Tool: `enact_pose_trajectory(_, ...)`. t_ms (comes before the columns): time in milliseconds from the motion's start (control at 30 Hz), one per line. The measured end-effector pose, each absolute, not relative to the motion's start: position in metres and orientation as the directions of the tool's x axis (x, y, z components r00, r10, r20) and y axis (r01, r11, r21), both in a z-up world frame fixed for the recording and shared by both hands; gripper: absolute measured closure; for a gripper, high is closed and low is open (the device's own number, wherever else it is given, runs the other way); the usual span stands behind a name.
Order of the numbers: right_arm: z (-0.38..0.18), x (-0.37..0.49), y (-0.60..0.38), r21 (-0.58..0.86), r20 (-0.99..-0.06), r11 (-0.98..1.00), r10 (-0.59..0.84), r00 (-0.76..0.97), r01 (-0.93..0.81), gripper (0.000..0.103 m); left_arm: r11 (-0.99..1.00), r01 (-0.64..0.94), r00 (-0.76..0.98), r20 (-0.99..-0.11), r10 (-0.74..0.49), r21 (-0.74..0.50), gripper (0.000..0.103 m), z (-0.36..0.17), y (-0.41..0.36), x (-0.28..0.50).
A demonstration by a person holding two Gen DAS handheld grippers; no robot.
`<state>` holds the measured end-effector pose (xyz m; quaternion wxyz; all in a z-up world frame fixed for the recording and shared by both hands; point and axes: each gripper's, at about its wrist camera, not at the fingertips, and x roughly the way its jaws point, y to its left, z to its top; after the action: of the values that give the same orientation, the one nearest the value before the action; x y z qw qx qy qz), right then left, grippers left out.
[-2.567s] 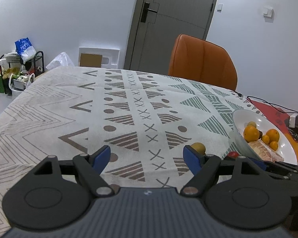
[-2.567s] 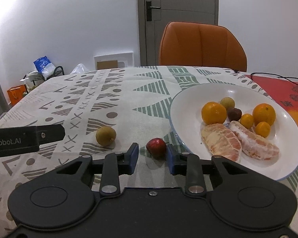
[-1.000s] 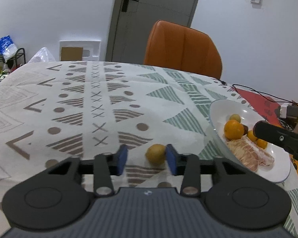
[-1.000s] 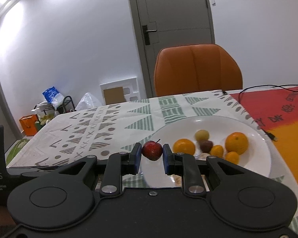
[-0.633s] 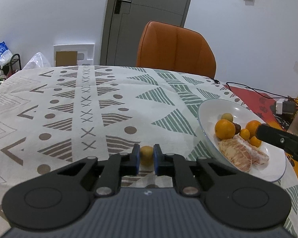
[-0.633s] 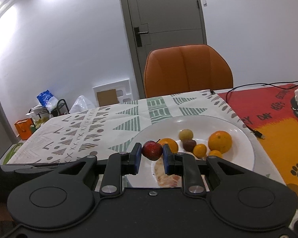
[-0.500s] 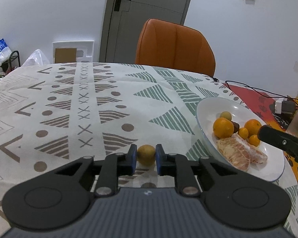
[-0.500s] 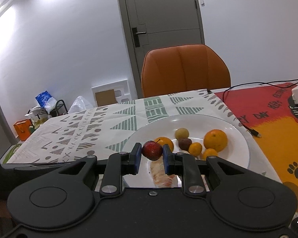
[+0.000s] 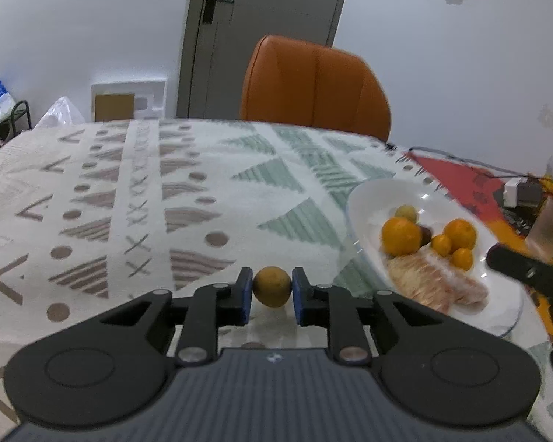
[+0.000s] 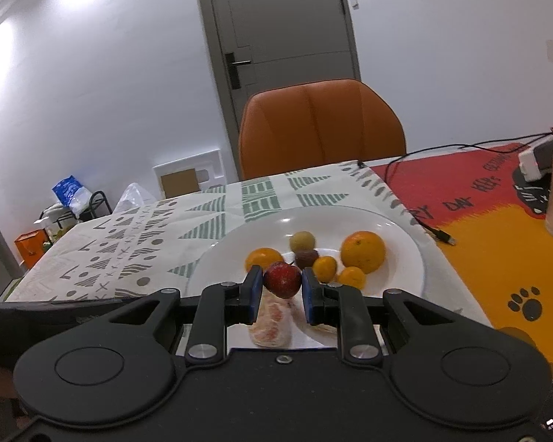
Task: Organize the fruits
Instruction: 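Carry red and yellow plums over the white plate, open both grippers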
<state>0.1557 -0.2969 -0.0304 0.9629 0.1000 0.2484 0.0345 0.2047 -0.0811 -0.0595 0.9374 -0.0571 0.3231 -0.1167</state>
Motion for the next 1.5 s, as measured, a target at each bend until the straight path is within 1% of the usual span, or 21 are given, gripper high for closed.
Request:
enact_pose_trajectory(233, -0.034, 0.152, -0.313, 0.225, -0.468, 0.974, 0.102, 0.878, 0.007, 0.082, 0.957, 0.228, 0.783, -0.550, -0.289, -0.179, 0.083, -0.039, -0.099, 0.197)
enact_pose_trajectory(800, -0.046, 0.153, -0.354, 0.229, -0.475, 0.969, 0.029, 0.879, 0.092, 0.082, 0.935, 0.318, 0.773, -0.529, -0.350, -0.154, 0.083, -0.027, -0.142, 0.195)
enact_pose_trajectory(1000, -0.047, 0.158, -0.359, 0.223, -0.462, 0.971, 0.030, 0.886, 0.083, 0.082, 0.928, 0.338, 0.766, -0.527, -0.367, -0.155, 0.083, -0.025, -0.152, 0.195)
enact_pose_trajectory(1067, -0.046, 0.159, -0.359, 0.231, -0.454, 0.971, 0.048, 0.890, 0.066, 0.079, 0.926, 0.343, 0.764, -0.527, -0.372, -0.156, 0.083, -0.025, -0.154, 0.195)
enact_pose_trajectory(1100, -0.046, 0.159, -0.359, 0.236, -0.449, 0.970, 0.059, 0.891, 0.054, 0.075, 0.925, 0.347, 0.762, -0.527, -0.375, -0.157, 0.083, -0.025, -0.155, 0.195)
enact_pose_trajectory(1133, -0.045, 0.159, -0.358, 0.237, -0.444, 0.970, 0.061, 0.894, 0.051, 0.069, 0.923, 0.350, 0.761, -0.527, -0.379, -0.158, 0.083, -0.025, -0.157, 0.195)
enact_pose_trajectory(1167, -0.045, 0.157, -0.358, 0.232, -0.440, 0.971, 0.055, 0.896, 0.054, 0.067, 0.922, 0.353, 0.759, -0.527, -0.381, -0.158, 0.083, -0.025, -0.158, 0.194)
enact_pose_trajectory(1500, -0.047, 0.149, -0.357, 0.257, -0.456, 0.966, 0.081, 0.886, 0.044, 0.067, 0.898, 0.393, 0.718, -0.543, -0.434, -0.198, 0.083, -0.026, -0.171, 0.188)
